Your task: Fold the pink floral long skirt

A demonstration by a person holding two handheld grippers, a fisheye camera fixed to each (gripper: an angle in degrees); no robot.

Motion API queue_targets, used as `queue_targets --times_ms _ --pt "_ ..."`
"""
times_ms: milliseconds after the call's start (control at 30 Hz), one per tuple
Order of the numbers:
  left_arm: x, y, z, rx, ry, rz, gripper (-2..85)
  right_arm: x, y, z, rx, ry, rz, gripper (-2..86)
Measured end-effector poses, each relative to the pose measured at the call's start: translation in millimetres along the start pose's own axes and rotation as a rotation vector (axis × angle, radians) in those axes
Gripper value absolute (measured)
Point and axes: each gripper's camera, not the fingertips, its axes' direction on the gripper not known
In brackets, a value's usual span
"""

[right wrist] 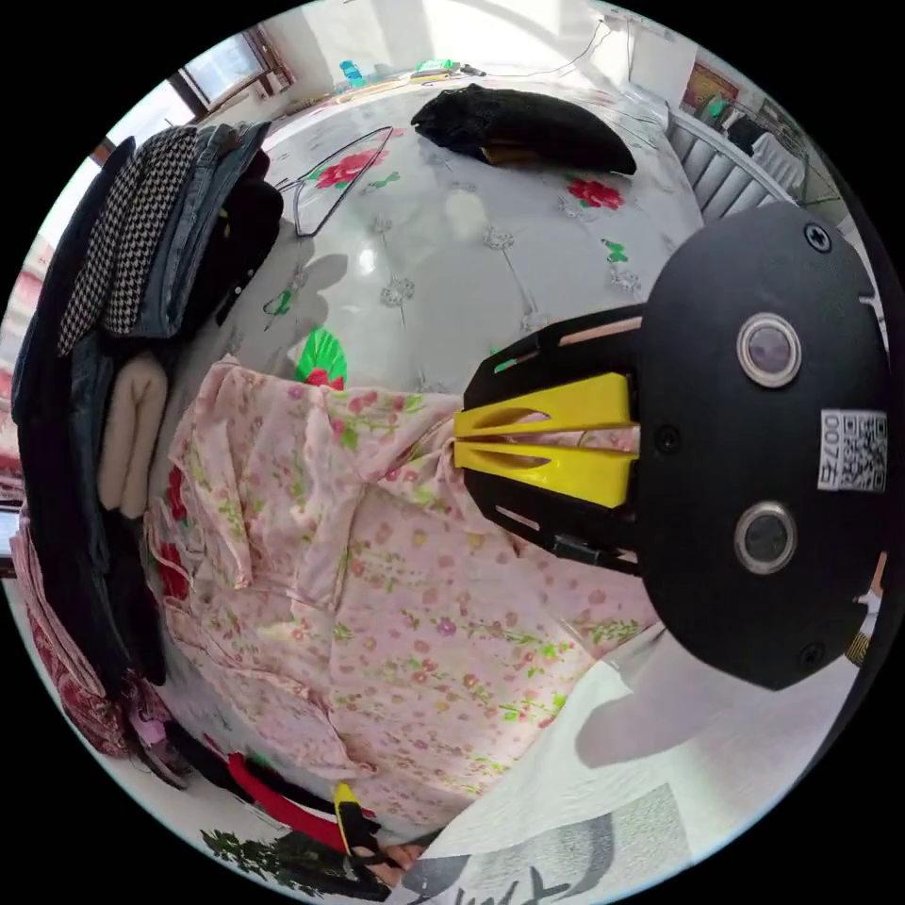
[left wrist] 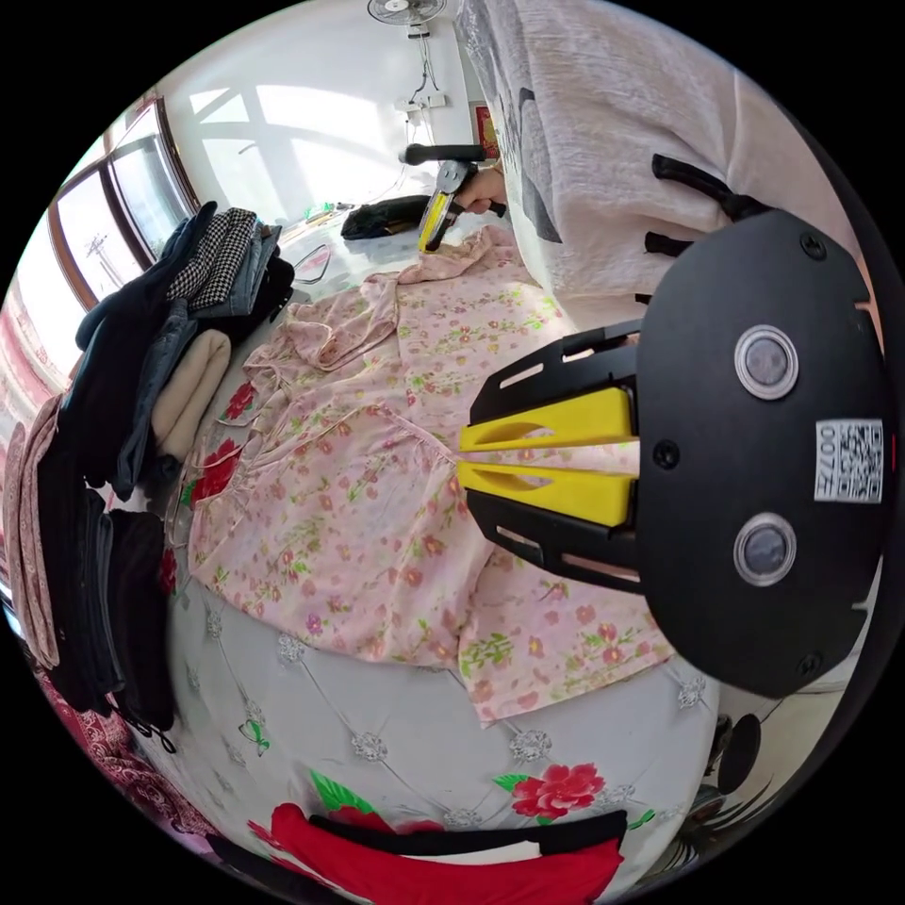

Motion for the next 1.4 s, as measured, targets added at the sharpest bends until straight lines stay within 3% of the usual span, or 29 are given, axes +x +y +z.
queue_targets --times_ms 100,233,333,400,467,567,733,967,1200,1400 --pt "-6.0 -2.8 0.3 -0.01 0.022 -0.011 -0.8 55.6 -2.9 -19.6 0.018 0.016 0.164 0.6" --pt "-6.1 -7.1 -0.5 0.002 0.04 -0.009 -0.8 73.9 -26.5 -40.8 0.149 -0.01 0.198 2.4" --pt "-5.1 -7.1 -1.7 0.002 0.047 -0.014 -0.7 56.9 -65.0 -34.6 0.239 -0.199 0.133 4.8" --pt "-7.0 -2.4 -6.2 0.004 0.038 -0.033 -0.7 38.1 -101.0 -4.0 0.184 -0.441 0.1 6.7" --pt "-10.6 4.7 -13.0 0.013 0.028 -0.057 -0.7 22.4 -123.8 20.4 0.124 -0.517 0.068 7.5" --pt "-19.9 23.4 -28.5 0.032 0.0 -0.112 -0.7 -2.7 -158.3 42.0 0.074 -0.475 -0.019 7.7" --pt "-41.7 68.7 -54.6 0.085 -0.037 -0.272 -0.7 -30.6 -207.2 27.9 0.146 -0.556 -0.148 7.0" --pt "-62.9 110.2 -88.4 0.204 -0.073 -0.369 -0.3 25.2 -186.4 19.2 0.145 -0.55 0.017 5.9" --pt "-91.3 6.1 -102.6 0.286 -0.055 -0.177 5.9 115.9 -173.0 6.7 0.142 -0.396 0.145 6.6" --pt "-117.6 -118.4 -75.6 0.199 -0.023 -0.11 9.4 153.8 -202.6 16.4 0.129 -0.39 0.144 8.7"
